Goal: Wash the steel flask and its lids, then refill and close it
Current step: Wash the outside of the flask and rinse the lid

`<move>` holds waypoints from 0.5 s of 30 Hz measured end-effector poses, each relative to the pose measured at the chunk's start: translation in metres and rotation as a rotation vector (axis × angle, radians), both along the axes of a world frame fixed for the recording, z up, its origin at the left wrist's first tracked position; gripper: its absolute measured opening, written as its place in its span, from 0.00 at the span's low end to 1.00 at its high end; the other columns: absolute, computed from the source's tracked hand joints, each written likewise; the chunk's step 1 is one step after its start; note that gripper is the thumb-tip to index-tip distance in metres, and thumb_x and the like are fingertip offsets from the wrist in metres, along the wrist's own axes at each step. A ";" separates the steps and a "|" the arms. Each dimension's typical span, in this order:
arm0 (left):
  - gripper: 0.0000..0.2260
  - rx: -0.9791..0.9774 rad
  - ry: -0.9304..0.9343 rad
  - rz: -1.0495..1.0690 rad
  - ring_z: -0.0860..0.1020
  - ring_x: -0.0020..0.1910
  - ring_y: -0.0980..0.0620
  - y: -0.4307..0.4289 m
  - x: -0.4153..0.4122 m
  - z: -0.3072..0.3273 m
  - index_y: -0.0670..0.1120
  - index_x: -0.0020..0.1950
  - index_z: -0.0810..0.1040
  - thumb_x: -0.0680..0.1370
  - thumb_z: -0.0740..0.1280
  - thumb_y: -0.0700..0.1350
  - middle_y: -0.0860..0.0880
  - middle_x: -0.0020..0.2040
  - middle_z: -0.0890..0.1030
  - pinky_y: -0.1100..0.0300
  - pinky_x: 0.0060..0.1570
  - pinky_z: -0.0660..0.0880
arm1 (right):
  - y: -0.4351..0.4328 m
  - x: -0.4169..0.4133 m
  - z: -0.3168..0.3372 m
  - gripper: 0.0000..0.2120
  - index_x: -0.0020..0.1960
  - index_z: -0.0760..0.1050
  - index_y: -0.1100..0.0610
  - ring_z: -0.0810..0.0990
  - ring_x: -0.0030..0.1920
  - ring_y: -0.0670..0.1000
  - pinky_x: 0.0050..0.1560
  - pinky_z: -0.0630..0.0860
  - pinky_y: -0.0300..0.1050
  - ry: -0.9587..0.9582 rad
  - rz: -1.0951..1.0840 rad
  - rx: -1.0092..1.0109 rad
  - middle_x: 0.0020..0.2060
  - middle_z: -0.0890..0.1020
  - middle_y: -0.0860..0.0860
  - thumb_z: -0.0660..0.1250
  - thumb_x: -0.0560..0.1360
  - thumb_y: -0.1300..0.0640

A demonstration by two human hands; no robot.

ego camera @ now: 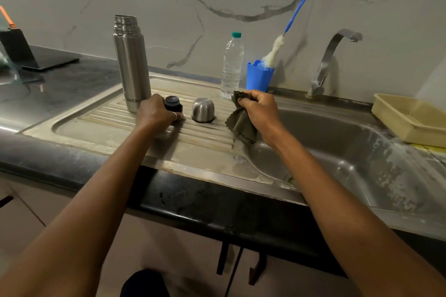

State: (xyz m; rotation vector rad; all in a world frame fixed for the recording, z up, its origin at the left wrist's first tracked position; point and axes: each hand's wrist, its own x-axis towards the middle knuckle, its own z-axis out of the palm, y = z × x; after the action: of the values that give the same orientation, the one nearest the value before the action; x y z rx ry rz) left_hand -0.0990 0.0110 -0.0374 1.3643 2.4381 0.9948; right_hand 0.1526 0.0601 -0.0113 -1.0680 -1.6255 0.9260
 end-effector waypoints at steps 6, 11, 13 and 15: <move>0.36 -0.001 0.090 0.013 0.75 0.61 0.36 -0.005 0.015 0.005 0.40 0.66 0.69 0.67 0.81 0.55 0.38 0.61 0.77 0.44 0.57 0.74 | 0.000 0.004 0.001 0.07 0.43 0.82 0.50 0.84 0.49 0.56 0.56 0.81 0.58 0.007 0.009 -0.006 0.39 0.85 0.49 0.68 0.77 0.58; 0.34 0.090 0.356 -0.015 0.67 0.67 0.36 0.002 0.033 0.021 0.40 0.73 0.66 0.74 0.75 0.53 0.38 0.69 0.71 0.44 0.63 0.69 | 0.003 0.006 0.001 0.07 0.41 0.82 0.50 0.84 0.49 0.57 0.57 0.81 0.58 0.019 0.002 -0.021 0.38 0.84 0.50 0.68 0.77 0.58; 0.31 0.133 0.394 -0.098 0.66 0.69 0.36 0.010 0.034 0.024 0.43 0.74 0.67 0.76 0.72 0.55 0.39 0.69 0.73 0.43 0.65 0.68 | 0.003 0.006 0.001 0.08 0.41 0.81 0.49 0.84 0.49 0.56 0.57 0.81 0.57 0.020 0.005 -0.027 0.39 0.84 0.50 0.68 0.77 0.58; 0.32 0.122 0.404 -0.219 0.65 0.70 0.38 0.017 0.040 0.024 0.46 0.75 0.67 0.76 0.70 0.59 0.42 0.70 0.73 0.42 0.65 0.66 | 0.005 0.007 0.000 0.08 0.41 0.81 0.49 0.84 0.49 0.55 0.57 0.81 0.56 0.026 0.005 -0.034 0.38 0.84 0.49 0.68 0.77 0.59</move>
State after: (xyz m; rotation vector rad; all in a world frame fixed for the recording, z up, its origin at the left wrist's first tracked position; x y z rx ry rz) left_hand -0.0595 0.0277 -0.0133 1.9945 2.4460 0.8981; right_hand 0.1600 0.0651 -0.0111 -1.0715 -1.5973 0.9706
